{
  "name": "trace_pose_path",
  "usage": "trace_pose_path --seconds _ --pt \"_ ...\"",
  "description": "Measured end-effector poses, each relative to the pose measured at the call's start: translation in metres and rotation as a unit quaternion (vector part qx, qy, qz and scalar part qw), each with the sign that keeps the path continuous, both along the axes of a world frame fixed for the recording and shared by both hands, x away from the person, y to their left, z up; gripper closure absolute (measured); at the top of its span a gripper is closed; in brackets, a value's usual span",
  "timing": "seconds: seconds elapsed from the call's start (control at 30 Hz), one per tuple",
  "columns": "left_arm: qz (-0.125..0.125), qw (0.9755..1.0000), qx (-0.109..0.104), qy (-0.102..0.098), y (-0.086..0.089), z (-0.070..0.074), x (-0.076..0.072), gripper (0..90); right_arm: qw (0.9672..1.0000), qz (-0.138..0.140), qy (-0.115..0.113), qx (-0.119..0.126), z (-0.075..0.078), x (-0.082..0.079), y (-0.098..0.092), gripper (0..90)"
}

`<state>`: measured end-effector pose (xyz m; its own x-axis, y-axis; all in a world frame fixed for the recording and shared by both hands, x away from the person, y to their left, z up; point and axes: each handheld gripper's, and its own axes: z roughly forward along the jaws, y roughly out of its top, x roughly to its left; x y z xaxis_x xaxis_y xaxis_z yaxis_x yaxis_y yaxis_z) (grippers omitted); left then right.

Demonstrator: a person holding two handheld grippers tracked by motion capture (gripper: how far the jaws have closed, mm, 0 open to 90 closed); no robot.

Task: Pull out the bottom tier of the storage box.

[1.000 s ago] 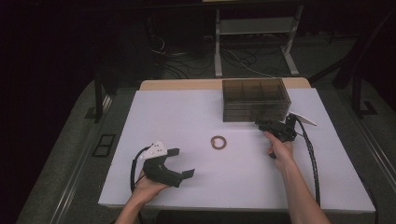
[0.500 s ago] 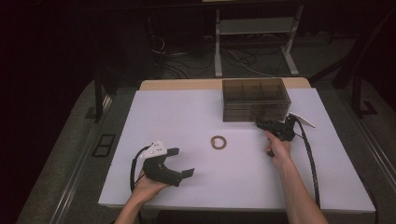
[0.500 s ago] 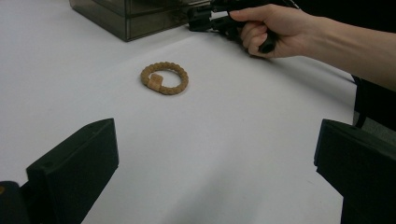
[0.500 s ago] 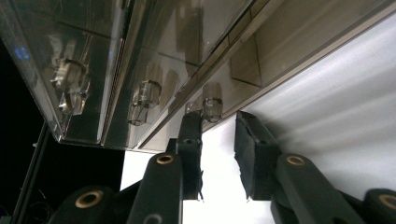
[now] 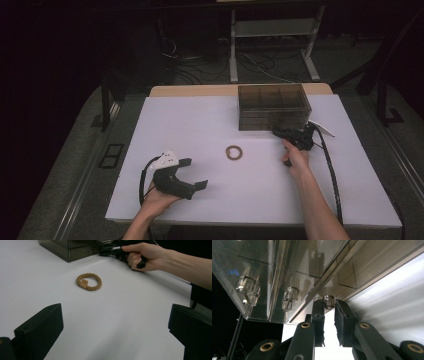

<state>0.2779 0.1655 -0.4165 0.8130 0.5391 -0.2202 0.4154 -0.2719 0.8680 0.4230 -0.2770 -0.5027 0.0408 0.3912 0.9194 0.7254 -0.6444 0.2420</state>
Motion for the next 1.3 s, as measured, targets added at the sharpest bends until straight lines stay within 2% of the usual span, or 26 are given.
trace_pose_path --seconds 0.33,0.43,0.53,0.7,1.03,1.3 --pt "-0.002 1.0 0.002 0.0 -0.0001 -0.0001 0.0001 0.0 1.0 -0.007 0.0 0.001 0.0001 0.0 0.0017 78.0" --pt "-0.002 1.0 0.002 -0.001 0.0 -0.0001 -0.0002 0.0 0.9995 -0.01 0.02 0.023 0.0018 -0.0007 0.0022 78.8" --pt "-0.002 1.0 0.003 -0.001 0.0 -0.0001 -0.0003 0.0 0.9995 -0.016 0.017 0.021 0.0013 -0.0007 0.0028 79.1" --pt "-0.002 1.0 0.004 -0.001 0.0006 0.0 -0.0004 0.0 0.999 -0.024 0.032 0.022 0.0041 -0.0018 0.0059 79.8" --pt "-0.001 1.0 0.005 -0.001 0.0008 -0.0001 -0.0004 0.0 0.9986 -0.03 0.033 0.029 0.0041 -0.0051 0.0076 80.2" --pt "-0.001 1.0 0.006 -0.002 0.0009 -0.0001 -0.0005 0.0 0.9988 -0.028 0.032 0.025 0.0057 -0.0092 0.0085 80.4"
